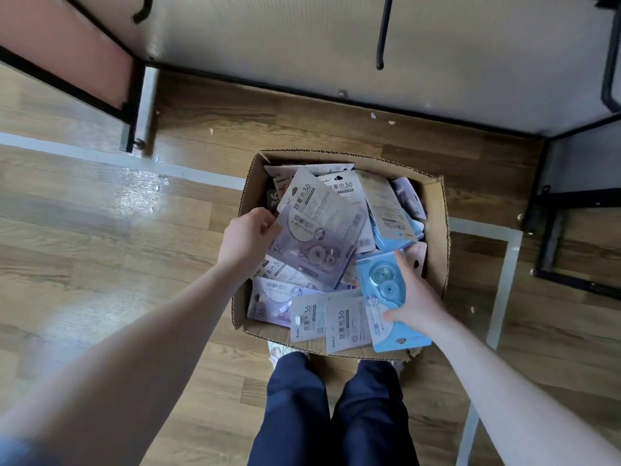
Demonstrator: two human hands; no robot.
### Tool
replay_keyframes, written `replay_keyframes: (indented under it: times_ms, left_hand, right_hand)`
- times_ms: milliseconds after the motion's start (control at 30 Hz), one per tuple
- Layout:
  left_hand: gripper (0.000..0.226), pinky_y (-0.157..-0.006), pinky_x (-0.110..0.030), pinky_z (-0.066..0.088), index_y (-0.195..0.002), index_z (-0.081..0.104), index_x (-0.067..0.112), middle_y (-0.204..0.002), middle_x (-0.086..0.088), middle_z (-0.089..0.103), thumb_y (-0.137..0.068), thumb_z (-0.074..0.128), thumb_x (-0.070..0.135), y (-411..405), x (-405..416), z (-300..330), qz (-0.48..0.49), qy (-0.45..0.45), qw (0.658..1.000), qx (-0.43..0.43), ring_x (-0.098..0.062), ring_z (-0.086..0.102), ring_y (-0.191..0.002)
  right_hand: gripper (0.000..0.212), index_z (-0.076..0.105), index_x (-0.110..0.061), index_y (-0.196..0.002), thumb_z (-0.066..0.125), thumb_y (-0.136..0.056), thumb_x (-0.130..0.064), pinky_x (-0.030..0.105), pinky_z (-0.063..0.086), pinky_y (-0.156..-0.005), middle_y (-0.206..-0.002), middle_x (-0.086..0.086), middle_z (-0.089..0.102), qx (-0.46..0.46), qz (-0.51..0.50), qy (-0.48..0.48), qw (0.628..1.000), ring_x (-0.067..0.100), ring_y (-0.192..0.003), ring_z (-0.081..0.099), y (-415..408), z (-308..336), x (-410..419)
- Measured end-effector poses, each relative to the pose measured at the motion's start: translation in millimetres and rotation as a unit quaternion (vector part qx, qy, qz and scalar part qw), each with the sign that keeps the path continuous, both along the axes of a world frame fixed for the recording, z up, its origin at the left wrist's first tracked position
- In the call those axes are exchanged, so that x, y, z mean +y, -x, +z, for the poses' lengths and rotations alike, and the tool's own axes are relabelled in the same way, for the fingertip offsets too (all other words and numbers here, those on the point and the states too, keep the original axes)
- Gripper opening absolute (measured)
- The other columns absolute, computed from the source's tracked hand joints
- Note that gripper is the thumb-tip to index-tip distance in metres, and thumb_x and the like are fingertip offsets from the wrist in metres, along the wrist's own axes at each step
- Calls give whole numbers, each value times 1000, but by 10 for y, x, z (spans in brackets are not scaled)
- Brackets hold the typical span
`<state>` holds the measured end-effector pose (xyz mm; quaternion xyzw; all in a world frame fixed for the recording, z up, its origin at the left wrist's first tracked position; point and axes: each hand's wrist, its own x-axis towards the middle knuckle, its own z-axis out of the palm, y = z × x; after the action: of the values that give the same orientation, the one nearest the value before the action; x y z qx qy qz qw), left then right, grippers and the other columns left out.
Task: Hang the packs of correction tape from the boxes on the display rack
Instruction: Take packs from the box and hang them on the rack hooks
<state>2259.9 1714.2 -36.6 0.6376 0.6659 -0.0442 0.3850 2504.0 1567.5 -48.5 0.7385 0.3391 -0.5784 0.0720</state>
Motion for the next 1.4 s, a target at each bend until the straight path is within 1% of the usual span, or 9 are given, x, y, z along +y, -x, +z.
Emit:
replay_keyframes:
  times_ms: [233,367,500,667,800,967,1233,1333,1400]
  left_hand:
    - [11,-61,-30,46,-90,68,15,-84,-9,69,-85,59,19,42,78,209,-45,-20,998,28,-31,62,-78]
    - [14,-59,-32,42,-96,65,15,-86,-9,67,-89,55,22,-3,129,395,-58,-35,996,59,-32,59,-80]
    - [16,-58,-30,36,-100,63,15,-89,-10,66,-91,52,24,-67,184,599,-73,-47,994,59,-33,59,-83]
    - [15,-54,-30,36,-93,61,16,-84,-9,65,-92,50,26,-58,278,958,-86,-66,993,51,-33,60,-77]
    - [16,-51,-28,33,-89,60,15,-82,-5,63,-94,49,26,-28,355,1444,-87,-98,990,45,-29,59,-73]
    - [20,-55,-29,45,-91,63,14,-80,-3,66,-95,49,27,13,393,2199,-88,-140,986,28,-22,59,-68]
    - [18,-58,-29,37,-91,65,14,-89,0,66,-91,53,27,-42,739,3536,-115,-210,971,-6,-21,59,-80]
    - [18,-64,-31,43,-92,65,14,-90,-2,67,-91,54,28,-65,843,4033,-127,-237,963,-22,-21,59,-81]
    - [17,-64,-30,42,-93,65,15,-90,-1,67,-91,54,28,-68,871,4338,-143,-270,952,-24,-20,60,-81]
  right_hand:
    - [119,-7,-56,-138,74,-70,-2,27,49,-68,-147,-3,30,8,-45,-33,998,20,-109,53,-43,262,12]
    - [92,17,-29,-147,75,-77,-16,29,53,-64,-131,2,53,-99,-56,-63,991,21,-102,60,-82,546,131]
    - [55,45,-28,-131,68,-82,-16,36,58,-66,-112,0,65,-132,-47,-88,986,19,-94,64,-83,811,246]
    - [23,63,-23,-108,55,-88,-14,22,42,-48,-91,-3,65,-214,-11,-107,971,16,-75,59,-58,1163,388]
    - [10,61,-16,-91,56,-91,-25,16,26,-37,-98,2,67,-269,33,-114,956,13,-67,57,-26,1645,552]
    - [41,28,-25,-61,53,-92,-34,20,18,-40,-69,-6,49,-305,98,-168,932,11,-55,43,-38,2407,766]
    - [21,45,-20,-74,47,-94,-23,25,30,-53,-89,-1,63,-309,169,-229,908,20,-84,59,-36,3744,1133]
    - [36,33,-21,-63,47,-95,-29,21,20,-44,-73,-5,52,-316,164,-265,896,18,-71,47,-3,4208,1221]
    - [38,30,-21,-62,46,-95,-32,21,18,-43,-80,-2,57,-308,151,-293,892,15,-67,45,21,4481,1265]
